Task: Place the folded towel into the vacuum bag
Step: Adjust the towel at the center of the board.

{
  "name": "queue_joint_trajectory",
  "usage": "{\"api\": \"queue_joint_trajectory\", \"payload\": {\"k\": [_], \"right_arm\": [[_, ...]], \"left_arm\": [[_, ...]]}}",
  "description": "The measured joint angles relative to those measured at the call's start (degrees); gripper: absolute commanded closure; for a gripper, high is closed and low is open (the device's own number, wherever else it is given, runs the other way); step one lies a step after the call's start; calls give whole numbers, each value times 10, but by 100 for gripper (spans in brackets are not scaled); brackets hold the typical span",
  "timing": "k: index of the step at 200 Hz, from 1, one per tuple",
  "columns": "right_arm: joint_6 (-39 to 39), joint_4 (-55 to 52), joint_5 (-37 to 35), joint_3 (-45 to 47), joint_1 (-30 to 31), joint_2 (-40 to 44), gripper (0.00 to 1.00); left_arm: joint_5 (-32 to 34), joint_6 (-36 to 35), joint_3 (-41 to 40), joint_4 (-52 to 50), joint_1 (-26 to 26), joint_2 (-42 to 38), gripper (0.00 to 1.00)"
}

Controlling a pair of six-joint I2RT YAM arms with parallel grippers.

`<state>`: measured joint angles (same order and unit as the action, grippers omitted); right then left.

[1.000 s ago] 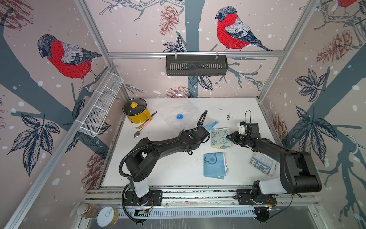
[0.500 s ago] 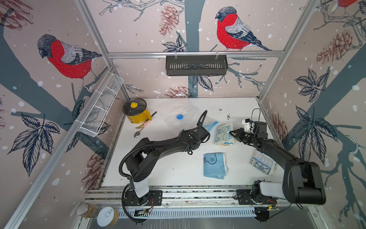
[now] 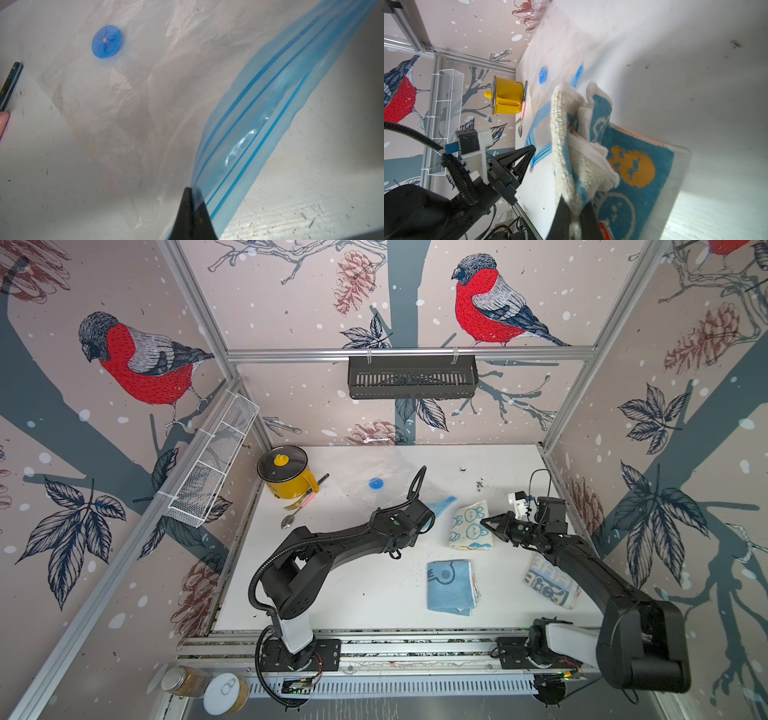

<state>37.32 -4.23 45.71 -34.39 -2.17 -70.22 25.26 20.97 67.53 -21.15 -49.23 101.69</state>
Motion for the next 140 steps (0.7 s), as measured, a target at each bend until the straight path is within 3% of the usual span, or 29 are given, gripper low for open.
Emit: {"api": "queue_joint_trajectory", "payload": {"k": [106,140], "right_arm": [[34,38,-124,-42,-1,-79,99],[37,40,-153,-42,10,-97,93]], "left_arm": [[2,2,0,0,0,-9,100],[5,2,0,0,0,-11,100]]}}
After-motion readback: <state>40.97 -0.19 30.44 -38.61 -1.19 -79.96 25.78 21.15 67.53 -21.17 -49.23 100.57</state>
